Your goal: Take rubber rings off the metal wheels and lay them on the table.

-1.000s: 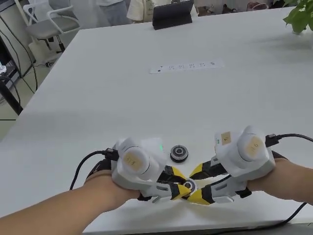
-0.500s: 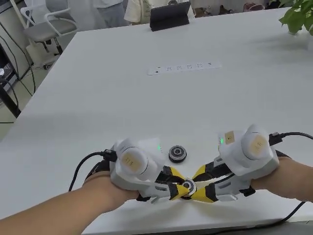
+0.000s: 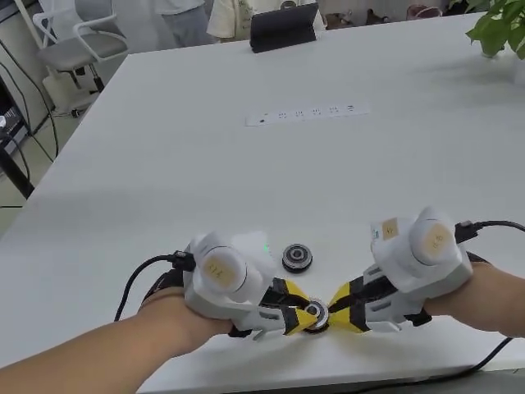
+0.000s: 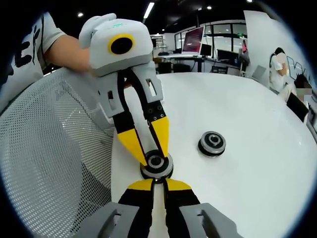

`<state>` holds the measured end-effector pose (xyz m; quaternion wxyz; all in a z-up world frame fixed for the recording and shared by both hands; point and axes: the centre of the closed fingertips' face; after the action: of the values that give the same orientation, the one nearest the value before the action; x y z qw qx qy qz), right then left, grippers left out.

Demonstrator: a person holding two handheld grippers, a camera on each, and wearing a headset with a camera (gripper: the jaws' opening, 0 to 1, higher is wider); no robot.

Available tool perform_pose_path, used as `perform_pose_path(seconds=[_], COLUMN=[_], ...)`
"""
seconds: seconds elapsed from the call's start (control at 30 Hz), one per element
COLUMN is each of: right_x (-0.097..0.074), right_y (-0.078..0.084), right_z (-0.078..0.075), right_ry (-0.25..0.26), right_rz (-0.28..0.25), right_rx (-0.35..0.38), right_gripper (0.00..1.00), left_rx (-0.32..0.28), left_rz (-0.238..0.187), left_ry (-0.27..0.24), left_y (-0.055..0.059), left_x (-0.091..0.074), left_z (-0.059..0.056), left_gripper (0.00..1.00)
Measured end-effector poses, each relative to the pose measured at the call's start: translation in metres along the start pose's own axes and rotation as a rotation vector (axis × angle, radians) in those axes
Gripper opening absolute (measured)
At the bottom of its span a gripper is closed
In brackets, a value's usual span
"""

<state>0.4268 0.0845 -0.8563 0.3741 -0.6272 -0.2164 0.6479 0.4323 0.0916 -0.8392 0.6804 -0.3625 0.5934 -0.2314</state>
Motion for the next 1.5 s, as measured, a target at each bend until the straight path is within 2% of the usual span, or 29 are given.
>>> perform_pose_path(seconds=[0.2, 0.37, 0.43, 0.47, 0.5, 0.57, 0.63, 0.67, 0.87, 0.93, 1.23, 1.5], right_x=[0.000, 0.000, -0.001, -0.001, -0.001, -0.002, -0.005, -0.007, -0.009, -0.010, -0.009, -0.009], right_y=[0.001, 0.002, 0.003, 0.002, 0.006, 0.003, 0.001, -0.002, -0.003, -0.009, -0.011, -0.012], right_z=[0.000, -0.002, -0.002, -0.002, -0.004, -0.004, -0.008, -0.009, -0.009, -0.009, -0.007, -0.005], right_ry=[0.000, -0.007, -0.009, -0.012, 0.001, -0.014, 0.001, -0.005, -0.012, -0.021, -0.037, -0.043], right_rz=[0.006, 0.007, 0.001, -0.012, 0.002, -0.023, -0.046, -0.076, -0.096, -0.127, -0.148, -0.149], right_rx=[0.017, 0.109, 0.113, 0.156, 0.176, 0.208, 0.245, 0.301, 0.362, 0.403, 0.458, 0.464], right_gripper=[0.03, 0.00, 0.00, 0.00, 0.00, 0.00, 0.00, 0.00, 0.00, 0.00, 0.00, 0.00], left_rx=[-0.008, -0.005, -0.005, -0.005, -0.005, -0.005, -0.006, -0.005, -0.005, -0.005, -0.005, -0.006], left_rz=[-0.004, -0.003, -0.003, -0.002, -0.002, 0.000, 0.000, 0.000, 0.001, 0.002, 0.007, 0.011], left_ry=[0.000, -0.002, -0.002, -0.003, -0.004, -0.006, -0.008, -0.008, -0.011, -0.013, -0.019, -0.021], left_y=[0.000, 0.000, 0.000, 0.000, 0.000, 0.000, 0.000, 0.000, 0.000, 0.000, 0.000, 0.000], left_x=[0.000, 0.000, 0.000, 0.000, 0.000, 0.000, 0.001, 0.000, 0.000, 0.000, 0.000, 0.000], left_z=[0.000, 0.001, 0.001, 0.001, 0.001, 0.001, 0.001, 0.001, 0.001, 0.001, 0.001, 0.000], left_gripper=[0.07, 0.07, 0.07, 0.07, 0.07, 0.07, 0.07, 0.07, 0.07, 0.07, 0.07, 0.07])
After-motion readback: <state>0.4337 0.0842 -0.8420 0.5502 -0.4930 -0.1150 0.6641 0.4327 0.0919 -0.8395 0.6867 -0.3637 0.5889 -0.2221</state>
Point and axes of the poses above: the centre of the closed fingertips' face, and the gripper's own axes: x roughly forward along the fingers, z roughly to its left, y roughly out of its underside, and after that the axes turned 1 degree about -z, right-handed
